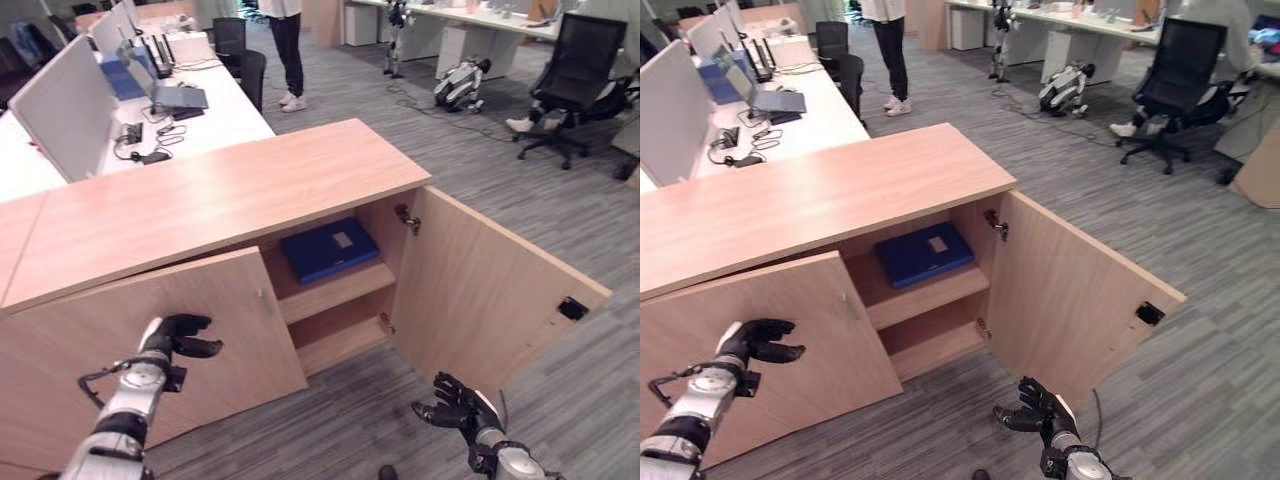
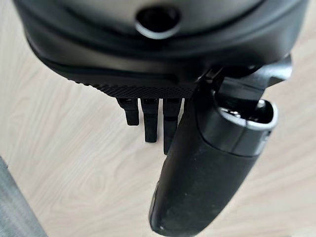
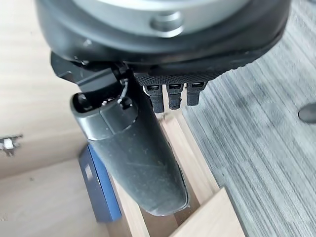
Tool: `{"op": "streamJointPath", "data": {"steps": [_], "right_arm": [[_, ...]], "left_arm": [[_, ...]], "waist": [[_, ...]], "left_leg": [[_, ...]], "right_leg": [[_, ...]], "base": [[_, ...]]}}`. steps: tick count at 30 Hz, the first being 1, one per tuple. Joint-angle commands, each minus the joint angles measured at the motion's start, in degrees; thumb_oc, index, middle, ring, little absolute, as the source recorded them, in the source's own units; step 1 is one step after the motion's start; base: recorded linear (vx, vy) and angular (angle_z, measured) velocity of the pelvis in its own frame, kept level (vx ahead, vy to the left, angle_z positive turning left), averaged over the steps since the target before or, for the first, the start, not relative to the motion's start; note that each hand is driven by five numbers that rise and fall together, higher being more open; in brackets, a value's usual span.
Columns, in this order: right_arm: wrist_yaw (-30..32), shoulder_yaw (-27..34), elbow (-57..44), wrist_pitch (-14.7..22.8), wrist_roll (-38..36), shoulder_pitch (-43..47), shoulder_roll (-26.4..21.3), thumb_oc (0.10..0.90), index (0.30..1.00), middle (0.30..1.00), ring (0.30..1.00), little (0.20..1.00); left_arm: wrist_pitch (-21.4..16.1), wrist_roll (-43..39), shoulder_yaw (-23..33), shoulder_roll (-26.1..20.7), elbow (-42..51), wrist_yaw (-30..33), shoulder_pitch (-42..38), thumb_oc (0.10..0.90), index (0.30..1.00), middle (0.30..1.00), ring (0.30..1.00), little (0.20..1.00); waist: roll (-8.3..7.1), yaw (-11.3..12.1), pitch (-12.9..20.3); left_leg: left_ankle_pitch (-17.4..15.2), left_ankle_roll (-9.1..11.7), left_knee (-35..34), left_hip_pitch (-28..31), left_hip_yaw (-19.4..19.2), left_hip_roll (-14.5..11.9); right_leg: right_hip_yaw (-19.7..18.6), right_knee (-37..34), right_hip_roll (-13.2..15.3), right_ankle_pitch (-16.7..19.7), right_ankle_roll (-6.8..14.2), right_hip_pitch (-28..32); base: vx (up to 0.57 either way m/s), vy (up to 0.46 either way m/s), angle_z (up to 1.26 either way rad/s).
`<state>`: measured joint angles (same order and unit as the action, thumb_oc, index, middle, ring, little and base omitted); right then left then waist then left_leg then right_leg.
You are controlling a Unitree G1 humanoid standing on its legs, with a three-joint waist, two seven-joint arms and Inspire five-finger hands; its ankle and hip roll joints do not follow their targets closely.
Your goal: Put the empty folder in the office cabinet
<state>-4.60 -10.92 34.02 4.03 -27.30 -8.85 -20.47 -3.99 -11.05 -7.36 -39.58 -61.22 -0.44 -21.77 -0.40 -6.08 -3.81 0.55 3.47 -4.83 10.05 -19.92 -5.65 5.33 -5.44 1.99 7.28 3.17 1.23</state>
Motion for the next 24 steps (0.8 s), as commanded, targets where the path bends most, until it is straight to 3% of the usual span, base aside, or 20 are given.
{"op": "streamJointPath", "data": {"steps": [1, 3, 9, 13, 15, 17, 21, 24], "right_arm": [[-0.95, 1.22, -3.38, 5.37, -1.86, 3.21, -0.04, 0.8, 0.9, 0.9, 0.9, 0.9], [-0.93, 1.46, -2.9, 5.39, -1.65, 2.78, -0.01, 0.8, 0.9, 0.9, 0.9, 0.9], [-0.69, 2.09, -2.45, 5.52, -0.89, 2.25, 0.48, 0.8, 0.9, 0.9, 0.9, 0.9], [-0.15, 3.3, -1.24, 5.73, -0.74, 2.66, 1.96, 0.8, 0.9, 0.9, 0.9, 0.9], [0.75, 4.56, -0.49, 5.84, -0.65, 3.72, 3.48, 0.8, 0.9, 0.9, 0.9, 0.9], [1.48, 6.24, 0.01, 5.58, -0.05, 4.75, 4.64, 0.8, 0.9, 0.9, 0.9, 0.9], [2.04, 7.92, 1.4, 4.45, 0.42, 7.11, 6.87, 0.8, 0.9, 0.9, 0.9, 0.9], [1.78, 7.74, 2.69, 3.94, 1.15, 7.48, 7.12, 0.8, 0.9, 0.9, 0.9, 0.9]], "left_arm": [[-5.52, -3.28, 3.56, -8.05, -2.2, 4.49, -14.32, 0.8, 0.9, 0.9, 0.9, 0.9], [-5.51, -3.11, 3.56, -9.8, -3.72, 4.9, -16.73, 0.8, 0.9, 0.9, 0.9, 0.9], [-6.6, -3.55, 3.18, -8.31, 0.82, 5.61, -16.56, 0.8, 0.9, 0.9, 0.9, 0.9], [-8.13, -3.23, 3.31, -3.11, 14.07, 7.08, -10.67, 0.8, 0.9, 0.9, 0.9, 0.9], [-9.03, -5.58, 4.17, 3.53, 24.05, 6.92, -3.61, 0.8, 0.9, 0.9, 0.9, 0.9], [-9.12, -5.44, 4.25, 8.71, 36.52, 3.91, 6.38, 0.8, 0.9, 0.9, 0.9, 0.9], [-7.69, -7.04, 2.43, 14.12, 46.05, -2.75, 18.68, 0.8, 0.9, 0.9, 0.9, 0.9], [-6.82, -8.01, -0.19, 15.91, 48.22, -5.9, 22.59, 0.8, 0.9, 0.9, 0.9, 0.9]], "waist": [[0.6, -2.3, 0.71], [0.21, -2.7, 0.33], [0.01, -2.6, 0.02], [-0.3, -1.48, -0.58], [-0.55, -0.23, -1.69], [-0.21, 1.34, -2.61], [1.15, 4.98, -3.23], [0.81, 5.75, -2.84]], "left_leg": [[-2.03, 0.67, -0.17, -0.12, -0.07, 1.31], [-2.6, 0.19, -0.17, 0.05, -0.75, 1.94], [-3.27, -0.51, -0.17, 0.19, 0.17, 3.0], [-3.29, -1.11, -0.17, -0.07, 1.01, 3.44], [-3.14, -1.63, -0.17, -0.44, 1.59, 3.29], [-3.32, -2.04, -0.17, -0.5, 1.18, 3.17], [-4.06, -2.56, 0.02, 0.34, -2.66, 2.49], [-4.89, -1.83, 0.21, 0.52, -2.65, 1.53]], "right_leg": [[2.75, 1.36, 5.95, -5.4, 9.29, 3.57], [2.41, 2.62, 6.84, -4.9, 10.2, 2.72], [3.14, 3.96, 7.95, -4.9, 10.66, 2.49], [4.6, 6.25, 8.33, -5.11, 10.67, 1.77], [5.84, 9.12, 8.4, -5.64, 10.49, 0.49], [9.65, 12.49, 9.78, -5.83, 10.52, -0.99], [25.31, 17.99, 17.04, -4.6, 9.22, -1.21], [26.58, 15.47, 19.42, -3.48, 10.03, 0.06]], "base": [[0.01, 0.113, -0.3], [-0.02, 0.123, -0.35], [-0.01, 0.071, -0.04], [-0.05, 0.023, 0.16], [-0.13, -0.006, 0.15], [-0.12, 0.009, 0.01], [-0.03, -0.034, -0.43], [0.03, -0.238, -0.49]]}}
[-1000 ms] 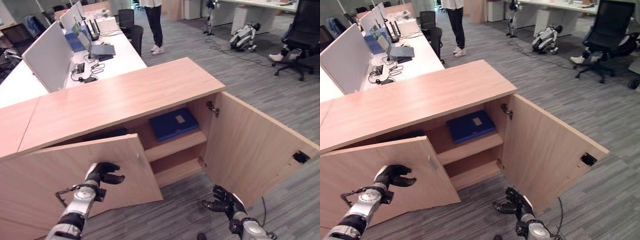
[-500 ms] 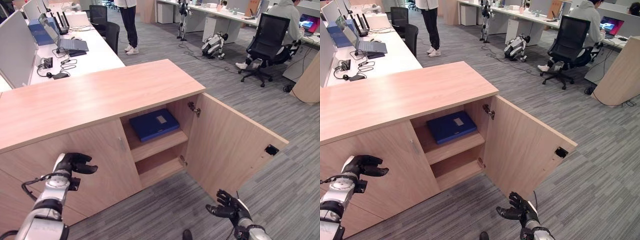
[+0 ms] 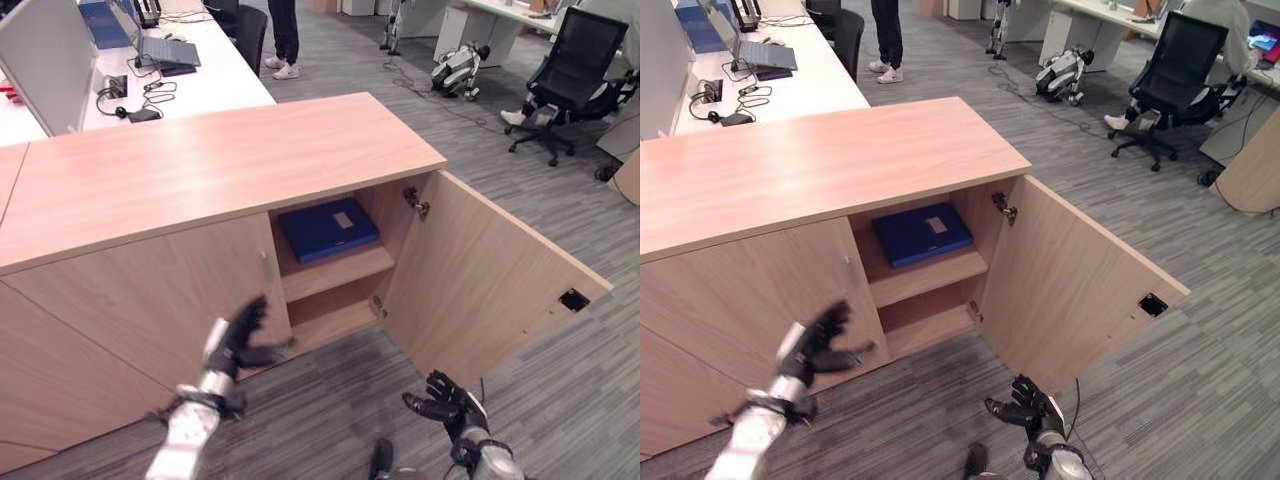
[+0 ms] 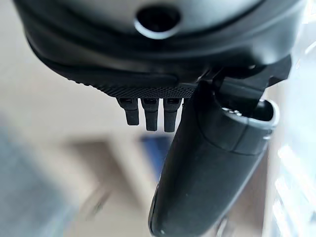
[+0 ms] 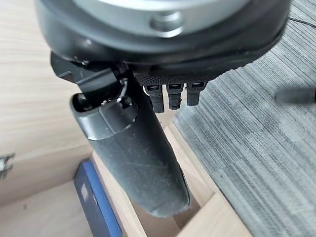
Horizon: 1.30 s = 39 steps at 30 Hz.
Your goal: Put the empty folder in the office cabinet
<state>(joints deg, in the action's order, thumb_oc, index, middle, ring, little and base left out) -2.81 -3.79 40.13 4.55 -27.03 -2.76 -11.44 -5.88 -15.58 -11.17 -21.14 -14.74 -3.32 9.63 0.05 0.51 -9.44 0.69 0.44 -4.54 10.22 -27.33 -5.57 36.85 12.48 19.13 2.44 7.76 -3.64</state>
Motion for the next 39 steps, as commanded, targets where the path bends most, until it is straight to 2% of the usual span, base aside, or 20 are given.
{"op": "streamJointPath", "data": {"steps": [1, 3, 4, 5, 8, 10, 13, 14, 15, 16, 17, 19, 21, 24, 26, 28, 32, 36, 39], "right_arm": [[0.27, 1.02, -2.78, 3.39, 0.17, 1.67, -1.98, 0.8, 0.9, 0.9, 0.9, 0.9], [0.42, 1.15, -2.47, 3.29, 0.03, 1.89, -2.14, 0.8, 0.9, 0.9, 0.9, 0.9], [0.46, 1.56, -2.5, 3.02, -0.15, 1.91, -2.41, 0.8, 0.9, 0.9, 0.9, 0.9], [0.45, 1.8, -2.31, 2.98, -0.01, 1.33, -2.66, 0.8, 0.9, 0.9, 0.9, 0.9], [0.36, 1.78, -1.71, 2.94, -0.39, 1.51, -2.79, 0.8, 0.9, 0.9, 0.9, 0.9], [-0.1, 0.99, -0.38, 2.92, -0.61, 1.15, -3.51, 0.8, 0.9, 0.9, 0.9, 0.9], [-0.6, -0.69, 1.35, 2.79, -0.37, 1.65, -4.27, 0.8, 0.9, 0.9, 0.9, 0.9], [-0.65, -1.37, 2.77, 2.62, -0.3, 2.32, -4.95, 0.8, 0.9, 0.9, 0.9, 0.9], [-0.67, -1.37, 2.84, 2.65, -0.32, 2.39, -5.0, 0.8, 0.9, 0.9, 0.9, 0.9], [-0.48, -1.7, 3.09, 2.59, -0.43, 2.71, -5.5, 0.8, 0.9, 0.9, 0.9, 0.9], [-0.37, -2.05, 3.97, 2.57, -0.48, 3.33, -5.95, 0.8, 0.9, 0.9, 0.9, 0.9], [-0.1, -2.27, 4.98, 2.5, -0.41, 3.95, -6.83, 0.8, 0.9, 0.9, 0.9, 0.9], [0.35, -1.69, 5.89, 2.27, -0.84, 4.43, -7.29, 0.8, 0.9, 0.9, 0.9, 0.9], [1.35, -0.1, 7.41, 2.5, -2.22, 5.62, -8.47, 0.8, 0.9, 0.9, 0.9, 0.9], [1.55, 0.28, 8.86, 2.91, -3.15, 7.24, -9.01, 0.8, 0.9, 0.9, 0.9, 0.9], [1.87, 1.19, 9.36, 3.1, -4.12, 8.4, -9.1, 0.8, 0.9, 0.9, 0.9, 0.9], [2.81, 1.41, 7.15, 3.28, -3.65, 11.63, -11.21, 0.8, 0.9, 0.9, 0.9, 0.9], [3.73, 0.21, 4.16, 3.84, -4.58, 19.51, -13.19, 0.8, 0.9, 0.9, 0.9, 0.9], [4.1, -1.61, 3.85, 4.43, -5.64, 26.93, -14.95, 0.8, 0.9, 0.9, 0.9, 0.9]], "left_arm": [[-4.22, -5.54, 2.41, -1.57, 0.88, -4.28, -7.27, 0.8, 0.9, 0.9, 0.9, 0.9], [-3.87, -5.9, 1.58, -1.19, 0.36, -4.73, -6.7, 0.8, 0.9, 0.9, 0.9, 0.9], [-3.54, -5.01, 0.26, -1.25, -0.21, -5.51, -6.0, 0.8, 0.9, 0.9, 0.9, 0.9], [-3.13, -4.69, -0.42, -1.47, -1.07, -6.28, -4.58, 0.8, 0.9, 0.9, 0.9, 0.9], [-2.8, -4.42, -0.93, -0.87, -2.77, -6.44, -4.07, 0.8, 0.9, 0.9, 0.9, 0.9], [-2.51, -3.94, -1.39, -0.36, -5.17, -6.36, -3.52, 0.8, 0.9, 0.9, 0.9, 0.9], [-2.0, -5.47, -0.8, 0.56, -7.01, -6.02, -2.81, 0.8, 0.9, 0.9, 0.9, 0.9], [-1.76, -6.63, -0.43, 1.02, -7.82, -5.5, -2.76, 0.8, 0.9, 0.9, 0.9, 0.9], [-1.81, -6.63, -0.43, 1.08, -7.88, -5.5, -2.81, 0.8, 0.9, 0.9, 0.9, 0.9], [-1.88, -7.05, -0.19, 1.37, -8.49, -4.87, -2.93, 0.8, 0.9, 0.9, 0.9, 0.9], [-2.09, -7.6, -0.15, 1.8, -9.03, -4.29, -3.06, 0.8, 0.9, 0.9, 0.9, 0.9], [-2.22, -7.82, -0.6, 2.38, -10.06, -3.96, -3.32, 0.8, 0.9, 0.9, 0.9, 0.9], [-2.18, -7.15, -1.3, 2.4, -10.64, -3.82, -3.59, 0.8, 0.9, 0.9, 0.9, 0.9], [-1.92, -5.27, -2.55, 2.67, -11.33, -3.73, -3.09, 0.8, 0.9, 0.9, 0.9, 0.9], [-1.83, -5.23, -2.85, 2.72, -12.1, -4.0, -2.45, 0.8, 0.9, 0.9, 0.9, 0.9], [-1.47, -5.17, -2.58, 2.41, -13.36, -4.3, -1.98, 0.8, 0.9, 0.9, 0.9, 0.9], [-1.15, -4.97, -2.14, 1.97, -14.27, -4.42, -1.32, 0.8, 0.9, 0.9, 0.9, 0.9], [-1.19, -3.41, -2.69, 0.71, -13.85, -4.97, -0.52, 0.8, 0.9, 0.9, 0.9, 0.9], [-1.29, -3.01, -3.8, -0.67, -13.74, -5.67, -0.83, 0.8, 0.9, 0.9, 0.9, 0.9]], "waist": [[0.38, -1.05, 3.12], [0.46, -1.33, 3.19], [0.02, -2.18, 3.22], [-0.46, -2.33, 3.78], [-0.12, -2.67, 4.14], [0.4, -3.88, 4.28], [1.14, -5.1, 3.85], [1.92, -5.22, 3.36], [2.12, -5.23, 3.28], [1.93, -5.12, 2.59], [2.06, -4.88, 2.01], [1.36, -4.15, 1.02], [0.92, -3.63, 0.27], [1.07, -2.2, 0.07], [1.39, -1.22, -0.02], [1.9, -1.15, 0.71], [1.94, -0.86, 2.67], [1.46, 1.04, 3.91], [0.67, 2.93, 4.61]], "left_leg": [[-4.73, 1.82, -0.08, -0.29, 4.59, 0.84], [-4.61, 2.11, -0.08, -0.42, 4.6, 0.63], [-3.5, 2.42, 0.15, -1.12, 3.86, 0.71], [-3.53, 3.06, 0.45, -0.81, 3.29, 0.79], [-2.91, 3.95, 0.77, -0.51, 2.02, -0.2], [-2.8, 5.55, 2.69, 0.25, 0.64, -2.81], [-2.53, 7.37, 7.62, -0.13, -1.61, -6.39], [-0.9, 9.72, 13.94, -1.41, -1.44, -9.89], [-1.04, 9.97, 14.42, -1.54, -1.35, -10.33], [2.3, 9.91, 17.82, -3.15, -1.21, -11.67], [3.37, 10.29, 20.97, -4.31, 1.25, -12.1], [4.78, 10.12, 26.34, -7.26, 5.6, -11.69], [4.3, 9.87, 27.19, -9.83, 7.95, -10.93], [0.81, 7.93, 19.16, -12.3, 10.85, -6.81], [1.63, 8.17, 15.47, -12.57, 13.66, -5.6], [1.61, 7.99, 11.19, -10.11, 12.5, -5.38], [2.08, 7.7, 4.35, -4.7, 11.13, -4.7], [1.98, 7.14, 0.49, -1.52, 10.11, -4.12], [1.59, 7.04, -0.27, -1.85, 11.3, -3.89]], "right_leg": [[-6.06, -5.44, 3.79, 3.68, 6.18, 5.32], [-7.08, -6.39, 4.62, 4.94, 6.41, 5.21], [-10.01, -8.87, 5.86, 7.39, 6.36, 4.95], [-11.75, -11.9, 5.41, 7.64, 6.9, 6.28], [-11.95, -13.41, 4.3, 7.42, 7.06, 6.07], [-13.44, -15.44, 0.95, 5.38, 6.17, 6.71], [-13.47, -16.5, -2.02, 3.0, 4.57, 6.94], [-14.4, -17.16, -4.68, 0.0, 3.56, 8.01], [-14.37, -17.15, -4.99, -0.16, 3.4, 8.1], [-14.26, -17.48, -5.78, -0.13, 2.09, 7.99], [-14.87, -17.48, -6.87, -0.88, 1.05, 8.16], [-15.19, -17.48, -7.54, -2.19, 0.05, 8.97], [-15.78, -17.48, -7.92, -3.28, -0.3, 9.75], [-16.45, -17.48, -7.98, -4.17, 0.44, 9.77], [-16.95, -17.48, -8.54, -4.42, 0.79, 10.31], [-16.45, -17.48, -9.34, -4.6, 0.82, 10.7], [-14.68, -17.48, -8.97, -3.54, 0.95, 12.04], [-13.32, -17.48, -9.02, -3.01, 1.61, 12.81], [-11.8, -17.48, -8.73, -2.83, 2.07, 13.25]], "base": [[0.0, -0.235, -0.48], [-0.02, -0.272, -0.34], [0.01, -0.438, -0.31], [0.04, -0.456, -0.43], [0.07, -0.273, -0.65], [0.1, -0.373, -0.43], [0.09, -0.339, -0.49], [0.11, -0.284, -0.66], [0.07, -0.29, -0.72], [0.0, -0.198, -0.75], [0.02, -0.244, -0.66], [0.06, -0.21, -0.78], [0.05, -0.117, -0.37], [0.08, 0.021, -0.12], [0.08, 0.021, -0.2], [0.08, 0.011, -0.32], [0.11, 0.059, 0.03], [0.04, 0.068, 0.34], [0.01, 0.07, 0.21]]}}
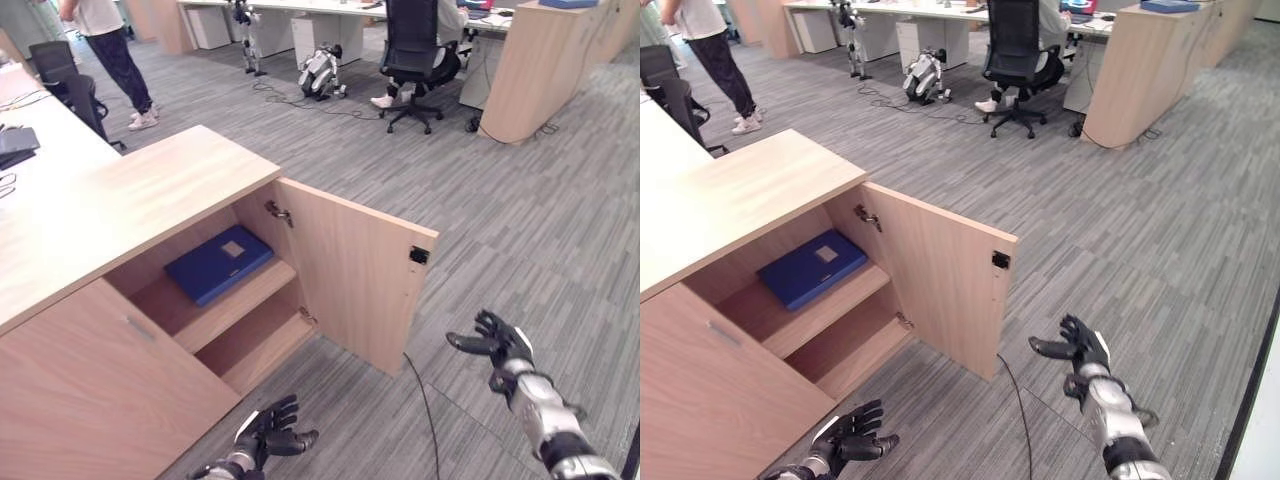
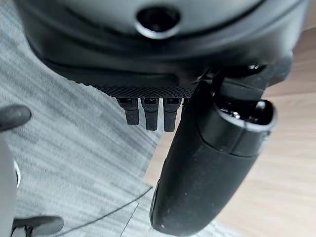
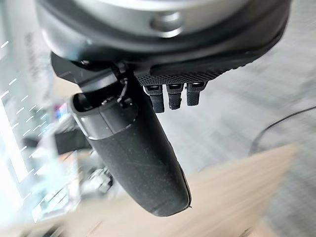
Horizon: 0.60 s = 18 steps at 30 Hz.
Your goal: Put the empty folder in the office cabinet
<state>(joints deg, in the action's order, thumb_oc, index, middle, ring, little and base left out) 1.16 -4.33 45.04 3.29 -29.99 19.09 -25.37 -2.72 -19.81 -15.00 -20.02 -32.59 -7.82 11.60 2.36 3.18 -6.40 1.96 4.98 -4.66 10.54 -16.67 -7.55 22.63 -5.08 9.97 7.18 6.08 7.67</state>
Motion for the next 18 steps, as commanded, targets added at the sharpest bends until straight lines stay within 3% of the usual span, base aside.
{"op": "streamJointPath", "data": {"steps": [1, 14, 17, 18], "right_arm": [[0.18, -1.41, -1.07, 5.72, -2.76, 6.25, -1.32, 0.8, 0.9, 0.9, 0.9, 0.9], [1.13, -7.75, 6.9, 4.62, -2.88, 25.97, -1.05, 0.8, 0.9, 0.9, 0.9, 0.9], [1.5, -8.23, 2.7, 5.36, -4.13, 25.26, 0.75, 0.8, 0.9, 0.9, 0.9, 0.9], [1.24, -9.41, -4.15, 5.81, -3.94, 22.24, 2.26, 0.8, 0.9, 0.9, 0.9, 0.9]], "left_arm": [[-4.42, 1.2, -0.15, -2.06, 4.28, -1.33, -2.79, 0.8, 0.9, 0.9, 0.9, 0.9], [-4.07, 0.13, -2.29, -4.85, 4.79, -1.76, -3.45, 0.8, 0.9, 0.9, 0.9, 0.9], [-4.02, 0.12, -2.46, -4.57, 4.03, -0.97, -4.8, 0.8, 0.9, 0.9, 0.9, 0.9], [-4.04, 0.53, -1.93, -4.12, 3.61, -0.33, -4.86, 0.8, 0.9, 0.9, 0.9, 0.9]], "waist": [[-1.81, 0.65, 1.84], [-4.72, 7.44, 2.39], [-4.91, 7.68, 2.17], [-4.99, 7.46, 2.18]], "left_leg": [[0.57, 2.37, -0.32, -2.51, 0.88, -1.8], [0.27, 1.96, -0.33, -5.32, 6.25, -0.44], [0.42, 2.1, -0.33, -6.38, 7.76, -0.08], [0.52, 2.22, -0.33, -6.77, 8.43, 0.09]], "right_leg": [[2.69, 0.08, 0.56, -7.33, 3.78, 1.69], [6.67, 0.08, 1.64, -7.11, 4.33, 3.05], [7.5, 0.08, 1.95, -7.07, 4.37, 3.14], [7.99, 0.08, 2.02, -7.15, 4.32, 3.25]], "base": [[0.0, 0.057, 0.44], [0.0, 0.039, 0.2], [-0.01, 0.016, 0.22], [-0.01, 0.003, 0.3]]}}
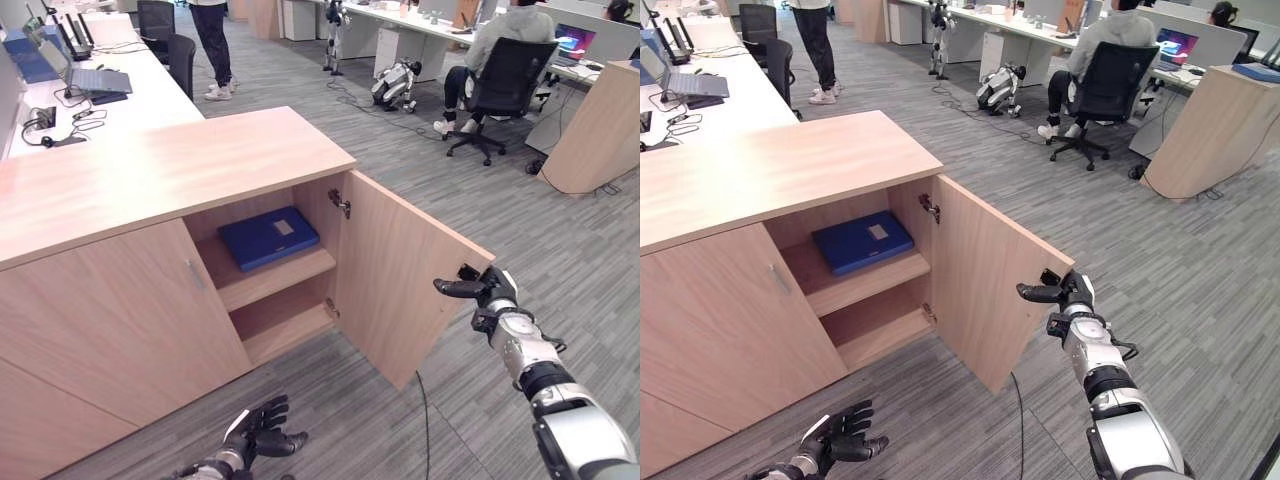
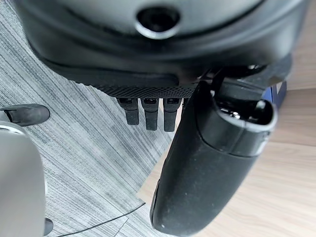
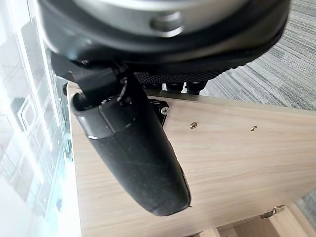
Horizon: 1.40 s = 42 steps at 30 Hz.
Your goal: Put the empty folder in the office cabinet
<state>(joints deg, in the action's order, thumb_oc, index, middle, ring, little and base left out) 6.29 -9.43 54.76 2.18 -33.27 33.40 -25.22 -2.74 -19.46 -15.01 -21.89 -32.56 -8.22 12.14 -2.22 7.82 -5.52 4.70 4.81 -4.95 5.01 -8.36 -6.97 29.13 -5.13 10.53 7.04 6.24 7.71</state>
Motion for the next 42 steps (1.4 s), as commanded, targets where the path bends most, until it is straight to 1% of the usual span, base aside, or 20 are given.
{"op": "streamJointPath", "data": {"steps": [1, 10, 13, 14, 15, 16, 17, 18, 21, 23, 24, 26, 28, 31, 32, 33, 35, 37, 38, 42], "right_arm": [[-4.52, -5.78, -19.92, 7.57, 0.16, 3.94, 3.98, 0.8, 0.9, 0.9, 0.9, 0.9], [-6.71, -11.07, -29.95, 7.73, 2.89, -5.0, 11.51, 0.8, 0.9, 0.9, 0.9, 0.9], [-6.6, -17.08, -28.26, 8.04, 1.97, -0.73, 18.18, 0.8, 0.9, 0.9, 0.9, 0.9], [-6.54, -17.99, -28.68, 8.08, 2.67, 0.05, 18.37, 0.8, 0.9, 0.9, 0.9, 0.9], [-7.14, -21.41, -30.22, 7.62, 4.74, 3.26, 18.8, 0.8, 0.9, 0.9, 0.9, 0.9], [-7.13, -22.7, -30.64, 7.22, 5.36, 4.68, 19.09, 0.8, 0.9, 0.9, 0.9, 0.9], [-7.45, -23.25, -30.45, 6.74, 6.04, 5.97, 19.48, 0.8, 0.9, 0.9, 0.9, 0.9], [-8.62, -25.16, -30.7, 5.71, 9.71, 8.09, 20.8, 0.8, 0.9, 0.9, 0.9, 0.9], [-10.71, -28.73, -32.79, 5.3, 13.45, 10.41, 23.32, 0.8, 0.9, 0.9, 0.9, 0.9], [-14.04, -33.37, -35.98, 4.69, 15.45, 15.51, 26.17, 0.8, 0.9, 0.9, 0.9, 0.9], [-14.07, -33.3, -35.91, 4.68, 15.44, 15.7, 26.28, 0.8, 0.9, 0.9, 0.9, 0.9], [-15.12, -34.73, -36.93, 4.72, 14.41, 17.74, 27.45, 0.8, 0.9, 0.9, 0.9, 0.9], [-15.51, -35.58, -38.59, 5.04, 13.56, 18.21, 28.43, 0.8, 0.9, 0.9, 0.9, 0.9], [-16.28, -36.18, -40.69, 5.19, 14.01, 16.59, 26.56, 0.8, 0.9, 0.9, 0.9, 0.9], [-16.95, -35.63, -43.11, 4.82, 13.79, 13.29, 22.02, 0.8, 0.9, 0.9, 0.9, 0.9], [-17.12, -34.85, -43.25, 4.7, 12.75, 11.61, 20.37, 0.8, 0.9, 0.9, 0.9, 0.9], [-17.41, -33.73, -43.19, 4.68, 11.02, 8.71, 18.35, 0.8, 0.9, 0.9, 0.9, 0.9], [-18.02, -31.01, -42.85, 4.4, 11.03, 0.99, 14.29, 0.8, 0.9, 0.9, 0.9, 0.9], [-18.02, -31.03, -42.89, 4.39, 11.04, 0.91, 14.27, 0.8, 0.9, 0.9, 0.9, 0.9], [-18.15, -26.33, -39.59, 4.01, 14.75, -12.19, 9.61, 0.8, 0.9, 0.9, 0.9, 0.9]], "left_arm": [[-3.95, 0.55, -1.12, -1.71, 3.24, 0.6, -5.44, 0.8, 0.9, 0.9, 0.9, 0.9], [-3.87, 1.17, 2.32, -1.14, 3.13, 2.39, -3.41, 0.8, 0.9, 0.9, 0.9, 0.9], [-4.34, -0.23, 2.58, -1.34, 3.73, 4.43, -3.19, 0.8, 0.9, 0.9, 0.9, 0.9], [-4.37, 0.03, 2.27, -1.19, 3.11, 4.77, -3.83, 0.8, 0.9, 0.9, 0.9, 0.9], [-4.18, 0.37, 1.32, -0.59, 2.15, 5.42, -5.94, 0.8, 0.9, 0.9, 0.9, 0.9], [-4.12, 0.31, 1.02, -0.32, 2.04, 5.39, -6.25, 0.8, 0.9, 0.9, 0.9, 0.9], [-3.87, 0.59, 0.48, -0.29, 1.7, 4.94, -6.15, 0.8, 0.9, 0.9, 0.9, 0.9], [-4.23, 1.67, 0.04, -0.5, 1.26, 4.25, -5.95, 0.8, 0.9, 0.9, 0.9, 0.9], [-4.42, 2.42, -0.31, -0.96, 0.89, 3.94, -7.12, 0.8, 0.9, 0.9, 0.9, 0.9], [-4.92, 2.55, 0.25, -2.39, 0.76, 3.6, -8.26, 0.8, 0.9, 0.9, 0.9, 0.9], [-4.92, 2.52, 0.36, -2.5, 0.78, 3.56, -8.31, 0.8, 0.9, 0.9, 0.9, 0.9], [-5.24, 3.16, 0.92, -4.08, 0.42, 3.87, -8.98, 0.8, 0.9, 0.9, 0.9, 0.9], [-5.63, 3.45, 2.0, -5.07, -0.13, 4.64, -9.64, 0.8, 0.9, 0.9, 0.9, 0.9], [-5.57, 3.81, 2.93, -5.58, -0.64, 5.8, -10.44, 0.8, 0.9, 0.9, 0.9, 0.9], [-5.38, 3.69, 2.91, -5.66, 0.17, 5.77, -10.91, 0.8, 0.9, 0.9, 0.9, 0.9], [-5.34, 3.61, 2.91, -5.37, 0.03, 5.64, -10.81, 0.8, 0.9, 0.9, 0.9, 0.9], [-5.43, 3.45, 2.77, -4.98, -0.12, 5.52, -10.7, 0.8, 0.9, 0.9, 0.9, 0.9], [-5.62, 4.11, 3.74, -3.73, -1.36, 4.88, -10.7, 0.8, 0.9, 0.9, 0.9, 0.9], [-5.62, 4.12, 3.72, -3.71, -1.36, 4.89, -10.65, 0.8, 0.9, 0.9, 0.9, 0.9], [-5.41, 5.22, 5.12, -1.93, -1.17, 3.65, -8.65, 0.8, 0.9, 0.9, 0.9, 0.9]], "waist": [[-0.43, 2.7, 1.08], [-0.13, 3.79, 0.32], [-0.05, 7.8, -2.04], [-0.02, 8.26, -2.72], [-0.18, 7.17, -2.53], [-0.13, 6.11, -1.91], [0.18, 5.41, -1.35], [0.4, 5.54, -0.26], [-0.39, 6.69, 0.15], [-2.37, 9.24, 0.38], [-2.52, 9.15, 0.29], [-3.2, 10.22, 0.12], [-3.43, 10.13, -0.96], [-2.78, 10.0, -1.9], [-2.26, 8.3, -2.54], [-2.06, 7.52, -2.58], [-1.68, 6.53, -2.55], [-1.12, 3.65, -2.19], [-1.08, 3.66, -2.17], [-0.68, 0.59, -0.93]], "left_leg": [[-2.11, 2.58, -0.04, -1.59, 0.7, -0.49], [-1.66, 3.3, 0.69, -2.64, 2.99, -0.88], [-1.55, 3.7, 4.3, -6.84, 6.71, -0.62], [-1.3, 3.88, 5.93, -8.8, 5.63, -0.94], [-1.51, 3.82, 8.61, -10.86, -5.21, -4.86], [-1.04, 3.4, 9.05, -10.61, -11.41, -6.69], [0.06, 3.35, 8.92, -10.08, -16.1, -8.15], [0.5, 2.54, 6.05, -8.49, -18.66, -7.35], [0.67, 1.71, 5.01, -8.76, -17.82, -5.99], [0.22, -0.03, 2.95, -8.54, -16.32, -4.14], [0.19, -0.14, 2.83, -8.51, -16.31, -3.96], [-1.13, -1.44, 1.82, -7.36, -16.57, -2.75], [-2.48, -2.61, 0.98, -5.33, -16.71, -1.05], [-2.76, -2.87, 0.88, -4.95, -16.11, -1.44], [-3.05, -2.31, 0.46, -5.18, -12.27, -0.84], [-3.1, -2.09, 0.4, -5.32, -11.18, -0.5], [-3.2, -1.72, 0.37, -5.3, -10.2, -0.26], [-2.57, -1.9, 0.1, -4.83, -9.99, 0.24], [-2.58, -1.9, 0.1, -4.78, -9.99, 0.23], [-3.44, -2.1, 0.17, -3.39, -10.43, 1.48]], "right_leg": [[1.83, 0.13, 1.48, -7.2, 4.0, 3.32], [3.01, 0.13, 1.09, -8.02, 3.39, 3.81], [3.45, 0.13, 1.36, -8.25, 3.14, 3.0], [4.58, 0.13, 1.91, -8.14, 3.23, 3.02], [8.46, 0.13, 3.1, -8.83, 3.55, 3.32], [9.81, 0.16, 3.29, -8.83, 3.47, 3.25], [10.54, 0.28, 3.02, -8.98, 3.2, 3.49], [10.84, 0.65, 2.23, -8.65, 3.0, 4.31], [11.85, 1.62, 2.36, -8.27, 2.81, 5.39], [13.74, 6.99, 3.86, -9.45, 3.16, 5.03], [13.74, 7.42, 4.15, -9.62, 3.29, 4.89], [14.7, 13.97, 6.82, -8.51, 4.86, 2.92], [13.23, 22.31, 11.39, -4.19, 8.15, -0.43], [10.58, 26.34, 11.66, -3.61, 8.76, -2.95], [5.06, 22.0, 7.11, -8.47, 8.33, -4.39], [3.58, 19.39, 5.57, -10.31, 7.74, -4.36], [2.19, 15.46, 4.17, -10.66, 6.63, -4.23], [-0.49, 11.09, 3.7, -8.52, 5.32, -5.37], [-0.47, 10.98, 3.66, -8.46, 5.33, -5.28], [-0.3, 7.13, 3.48, -7.41, 5.07, -2.45]], "base": [[0.0, -0.003, 0.27], [0.0, -0.037, 0.15], [-0.11, -0.032, 0.09], [-0.13, 0.119, 0.24], [-0.1, 0.187, 0.83], [-0.03, 0.234, 1.61], [0.07, 0.269, 2.95], [0.09, 0.204, 2.6], [0.11, 0.12, 0.77], [0.16, 0.122, 0.68], [0.13, 0.127, 0.88], [0.11, 0.151, 1.23], [0.12, 0.158, 1.41], [0.05, 0.042, 0.32], [0.08, 0.03, 0.31], [0.09, 0.024, 0.39], [0.07, -0.023, 0.87], [0.04, -0.011, 0.53], [0.0, 0.001, 0.26], [0.08, 0.0, 0.05]]}}
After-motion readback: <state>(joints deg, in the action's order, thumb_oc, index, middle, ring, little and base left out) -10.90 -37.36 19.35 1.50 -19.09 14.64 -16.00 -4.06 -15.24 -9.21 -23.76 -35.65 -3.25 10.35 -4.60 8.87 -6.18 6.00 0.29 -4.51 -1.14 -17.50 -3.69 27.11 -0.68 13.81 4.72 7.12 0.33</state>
